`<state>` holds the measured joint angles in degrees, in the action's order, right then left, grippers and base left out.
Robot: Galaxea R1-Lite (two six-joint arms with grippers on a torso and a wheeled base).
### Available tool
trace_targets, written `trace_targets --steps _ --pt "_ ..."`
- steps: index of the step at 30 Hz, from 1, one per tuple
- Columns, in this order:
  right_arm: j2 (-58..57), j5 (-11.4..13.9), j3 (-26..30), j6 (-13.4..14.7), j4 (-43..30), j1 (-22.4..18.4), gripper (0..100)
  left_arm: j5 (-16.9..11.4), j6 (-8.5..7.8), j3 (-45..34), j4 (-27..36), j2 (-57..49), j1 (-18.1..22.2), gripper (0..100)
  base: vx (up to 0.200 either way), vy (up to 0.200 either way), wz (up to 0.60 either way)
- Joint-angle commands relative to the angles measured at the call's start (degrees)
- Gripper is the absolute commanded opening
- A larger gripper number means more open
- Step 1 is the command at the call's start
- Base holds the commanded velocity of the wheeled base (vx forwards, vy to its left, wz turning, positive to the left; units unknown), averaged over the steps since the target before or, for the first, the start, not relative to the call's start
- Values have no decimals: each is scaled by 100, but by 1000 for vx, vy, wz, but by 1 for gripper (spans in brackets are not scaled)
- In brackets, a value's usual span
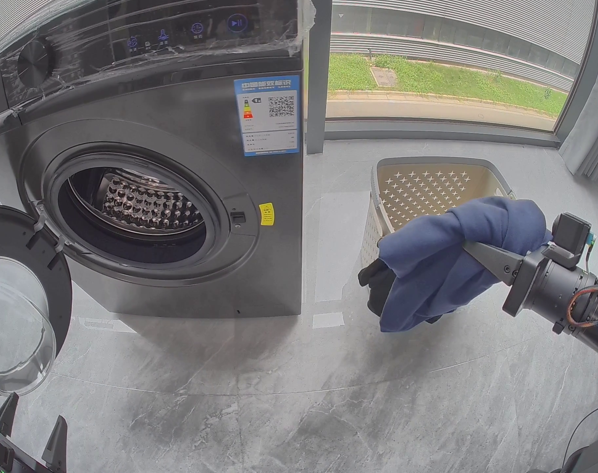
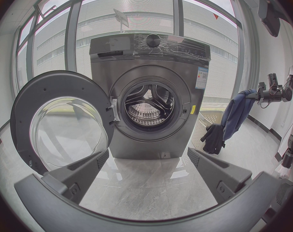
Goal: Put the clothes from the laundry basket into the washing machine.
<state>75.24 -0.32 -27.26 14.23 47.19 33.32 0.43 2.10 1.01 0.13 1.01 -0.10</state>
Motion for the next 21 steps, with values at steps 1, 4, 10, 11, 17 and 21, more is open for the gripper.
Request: trace_targets --steps 1,4,10,11,17,21 --pt "-1 -3 1 1 1 -1 0 1 1 -84 4 -66 1 100 0 0 0" --pt "-1 -3 1 1 1 -1 0 1 -8 -84 4 -66 1 100 -133 0 0" --pt "8 -3 10 10 1 -1 0 1 -8 -84 4 -66 1 100 -200 0 0" --pt "8 -3 10 19 1 -1 0 1 -8 -84 -5 -66 1 100 -200 0 0" --pt "8 -3 10 36 1 -18 0 1 -8 -84 4 -66 1 100 -200 0 0" --pt "8 -3 10 45 -17 -45 0 1 1 -84 -5 -66 1 100 -150 0 0"
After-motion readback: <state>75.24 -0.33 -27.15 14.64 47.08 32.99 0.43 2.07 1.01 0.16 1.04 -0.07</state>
